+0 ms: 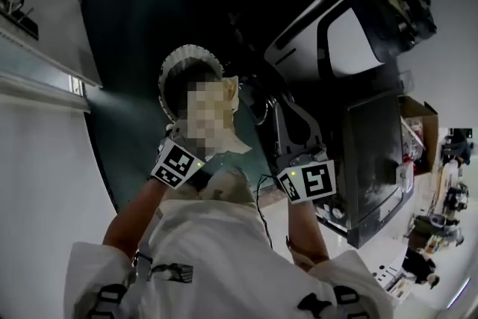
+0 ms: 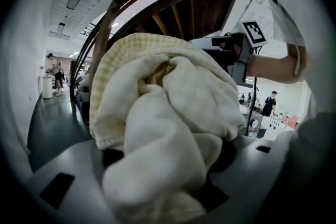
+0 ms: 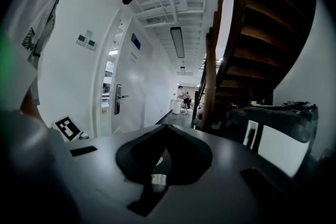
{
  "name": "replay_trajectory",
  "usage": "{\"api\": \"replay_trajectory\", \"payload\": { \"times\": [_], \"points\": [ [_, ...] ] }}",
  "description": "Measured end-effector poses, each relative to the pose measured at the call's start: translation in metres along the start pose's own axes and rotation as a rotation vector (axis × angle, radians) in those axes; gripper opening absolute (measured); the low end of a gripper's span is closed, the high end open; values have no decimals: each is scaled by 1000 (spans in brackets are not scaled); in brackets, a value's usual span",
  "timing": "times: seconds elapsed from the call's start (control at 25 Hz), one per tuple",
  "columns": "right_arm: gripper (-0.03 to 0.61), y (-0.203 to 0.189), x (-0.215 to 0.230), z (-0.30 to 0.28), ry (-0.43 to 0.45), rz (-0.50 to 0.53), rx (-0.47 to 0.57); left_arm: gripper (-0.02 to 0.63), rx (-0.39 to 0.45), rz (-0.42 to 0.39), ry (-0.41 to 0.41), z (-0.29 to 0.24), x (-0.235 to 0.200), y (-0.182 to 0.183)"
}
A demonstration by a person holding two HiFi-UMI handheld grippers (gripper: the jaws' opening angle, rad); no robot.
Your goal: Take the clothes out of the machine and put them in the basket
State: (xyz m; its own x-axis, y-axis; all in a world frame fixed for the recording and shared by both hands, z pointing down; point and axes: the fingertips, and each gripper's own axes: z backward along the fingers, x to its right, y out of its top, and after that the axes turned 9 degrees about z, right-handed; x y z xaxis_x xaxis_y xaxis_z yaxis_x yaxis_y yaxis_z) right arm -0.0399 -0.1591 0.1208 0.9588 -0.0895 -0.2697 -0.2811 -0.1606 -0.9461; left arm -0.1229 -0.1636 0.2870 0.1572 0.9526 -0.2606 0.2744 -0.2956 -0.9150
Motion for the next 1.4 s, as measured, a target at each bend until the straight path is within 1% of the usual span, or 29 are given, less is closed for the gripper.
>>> {"api": "replay_trajectory", "payload": {
  "times": [0.08, 0.16, 0.24, 0.32, 0.48, 0.56, 0.68, 0.8, 0.88, 1.04, 1.2, 1.32, 1.4],
  "points": [
    [14, 12, -12, -26, 55, 19, 16, 259, 18, 42, 59, 14, -23, 1],
    [14, 18, -18, -45, 98, 30, 25, 259, 44, 99, 109, 21, -40, 3],
    [14, 18, -20, -61, 136, 27, 29, 261, 62, 168, 150, 24, -54, 1],
    [14, 14, -24, -77, 183, 21, 37, 261, 62, 215, 194, 25, -67, -3],
    [14, -1, -31, -109, 286, 4, 45, 262, 62, 238, 290, 27, -92, -2],
    [14, -7, -28, -122, 325, 2, 38, 262, 68, 262, 327, 24, -101, 1],
    [14, -23, -21, -138, 372, -13, 23, 262, 51, 279, 362, 11, -111, -1],
    [14, -47, -21, -152, 418, -21, -7, 265, 47, 307, 391, -5, -128, -12],
    [14, -66, -22, -164, 447, -25, -28, 267, 41, 329, 413, -16, -143, -25],
    [14, -110, -28, -183, 495, -37, -79, 270, -4, 372, 439, -42, -171, -63],
    [14, -157, -42, -200, 547, -37, -129, 273, -40, 419, 446, -67, -199, -108],
    [14, -190, -55, -214, 570, -32, -145, 273, -69, 430, 450, -88, -223, -145],
    [14, -212, -64, -225, 573, -47, -153, 275, -94, 434, 452, -104, -242, -174]
  ]
}}
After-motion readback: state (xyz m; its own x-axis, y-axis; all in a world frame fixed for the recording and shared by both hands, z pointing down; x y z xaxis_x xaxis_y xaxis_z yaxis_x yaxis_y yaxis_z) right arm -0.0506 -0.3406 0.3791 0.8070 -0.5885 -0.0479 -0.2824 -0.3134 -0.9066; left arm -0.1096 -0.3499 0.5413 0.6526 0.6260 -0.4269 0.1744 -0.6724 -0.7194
